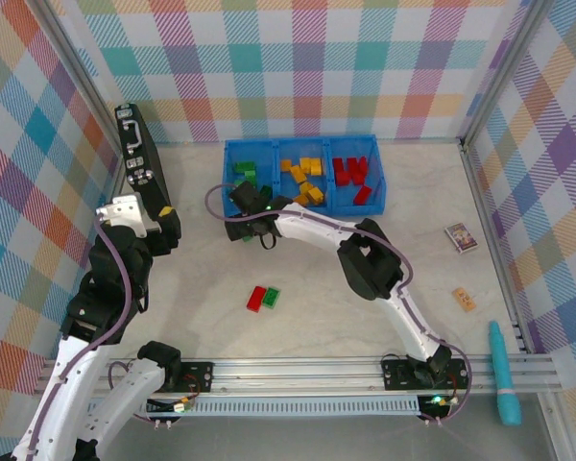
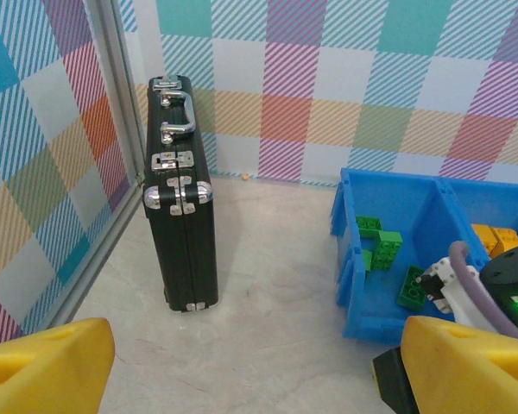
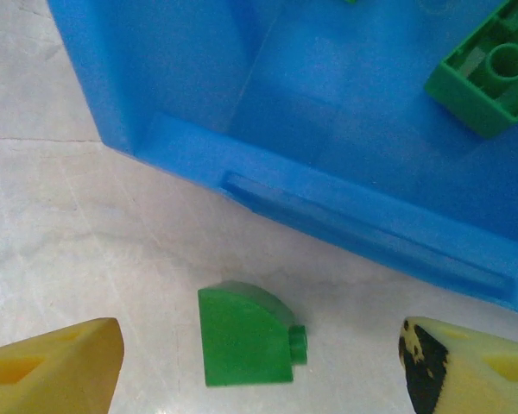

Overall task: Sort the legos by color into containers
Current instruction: Pick up the lego from the center of the table.

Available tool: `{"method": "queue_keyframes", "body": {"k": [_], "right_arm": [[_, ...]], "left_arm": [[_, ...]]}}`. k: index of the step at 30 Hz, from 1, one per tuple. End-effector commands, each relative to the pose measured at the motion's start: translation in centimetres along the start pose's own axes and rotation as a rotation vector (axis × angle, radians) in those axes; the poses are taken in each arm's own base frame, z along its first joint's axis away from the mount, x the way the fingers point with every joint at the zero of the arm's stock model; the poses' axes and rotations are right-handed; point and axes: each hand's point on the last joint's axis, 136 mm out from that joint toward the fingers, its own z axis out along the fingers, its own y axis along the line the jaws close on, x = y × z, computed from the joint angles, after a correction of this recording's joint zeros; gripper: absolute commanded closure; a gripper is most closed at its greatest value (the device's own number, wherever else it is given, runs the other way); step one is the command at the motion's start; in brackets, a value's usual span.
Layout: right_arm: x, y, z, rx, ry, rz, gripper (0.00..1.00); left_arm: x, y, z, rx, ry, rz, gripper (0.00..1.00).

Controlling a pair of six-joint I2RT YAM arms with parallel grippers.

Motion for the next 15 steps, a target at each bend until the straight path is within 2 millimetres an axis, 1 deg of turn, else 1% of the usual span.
{"method": "queue_keyframes", "body": {"k": [1,5,9,11,14,15], "right_arm": [[0.9,-0.6,1.6,0.019,0.030,-0.017,0.16],[1.7,-0.5,3.3,0.012,0.053,-0.036,0.16],[2.1,-0.6,4.0,0.019,0.059,-0.053,0.20],[2.2,-0.8,4.2,0.020,0.060,-0.060,0.25],[2.2,-0.8,4.5,0.018,0.057,-0.067,0.37],[2.2,-0.7,4.5,0.018,0.057,-0.068,0.39]], "left_arm": [[0.0,0.5,0.1,-0.022,-0.011,-0.011,0.13],[-0.1,0.5,0.1,-0.026,-0.011,-0.008,0.13],[-0.1,0.6,0.1,-0.033,-0.011,-0.005,0.13],[0.0,0.6,0.2,-0.033,-0.012,-0.005,0.13],[0.0,0.5,0.3,-0.030,-0.010,-0.004,0.13],[0.0,0.5,0.3,-0.032,-0.009,-0.003,0.13]]}}
